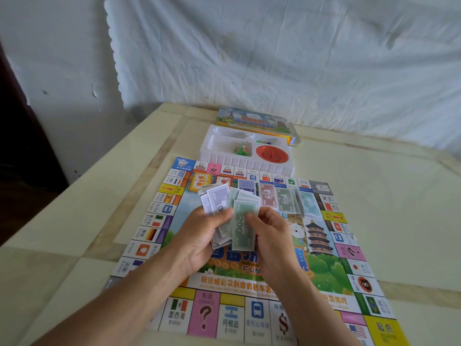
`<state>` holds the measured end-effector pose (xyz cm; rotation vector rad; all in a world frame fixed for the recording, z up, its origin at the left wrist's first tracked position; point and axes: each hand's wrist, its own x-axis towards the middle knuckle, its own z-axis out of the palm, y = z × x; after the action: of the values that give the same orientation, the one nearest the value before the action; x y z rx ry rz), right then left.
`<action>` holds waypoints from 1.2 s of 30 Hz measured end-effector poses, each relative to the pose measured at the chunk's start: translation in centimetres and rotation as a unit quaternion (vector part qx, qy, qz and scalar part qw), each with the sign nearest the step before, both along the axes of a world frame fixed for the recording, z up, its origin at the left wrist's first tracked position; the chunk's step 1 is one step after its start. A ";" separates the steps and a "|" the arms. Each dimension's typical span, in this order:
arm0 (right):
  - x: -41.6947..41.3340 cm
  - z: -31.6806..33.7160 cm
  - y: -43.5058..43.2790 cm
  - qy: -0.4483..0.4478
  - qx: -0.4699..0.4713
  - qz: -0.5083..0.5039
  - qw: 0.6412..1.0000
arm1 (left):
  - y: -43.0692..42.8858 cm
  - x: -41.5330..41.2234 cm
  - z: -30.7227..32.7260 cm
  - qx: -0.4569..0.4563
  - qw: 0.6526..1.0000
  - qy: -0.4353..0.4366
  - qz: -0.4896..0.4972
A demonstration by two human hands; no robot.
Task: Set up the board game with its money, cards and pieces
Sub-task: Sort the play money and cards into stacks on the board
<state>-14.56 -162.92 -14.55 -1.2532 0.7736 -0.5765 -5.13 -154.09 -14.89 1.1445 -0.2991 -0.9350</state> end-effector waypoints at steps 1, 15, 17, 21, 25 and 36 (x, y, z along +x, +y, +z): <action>0.0 0.0 0.0 -0.002 -0.005 0.001 1.000 | 0.0 0.0 0.0 0.001 1.000 -0.006 -0.002; -1.0 0.9 -1.0 0.233 -0.572 0.103 0.780 | 0.1 0.4 1.3 0.070 0.980 -0.121 0.140; -0.8 0.3 -0.8 0.245 -0.568 0.124 0.776 | 0.0 0.3 1.2 0.078 0.982 -0.117 0.124; -0.8 0.1 -1.4 0.236 -0.519 0.113 0.814 | 0.0 0.0 1.1 0.075 0.989 -0.092 0.086; -0.4 -0.1 -1.0 0.223 -0.461 0.127 0.850 | -0.1 -0.4 0.9 0.072 0.993 -0.071 0.059; -0.8 0.1 -1.0 0.229 -0.481 0.120 0.838 | -0.2 -0.3 0.8 0.068 0.994 -0.066 0.050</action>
<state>-15.39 -163.95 -14.46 -2.4569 0.7006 -0.4620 -5.40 -154.25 -14.09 1.3375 -0.2858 -0.8027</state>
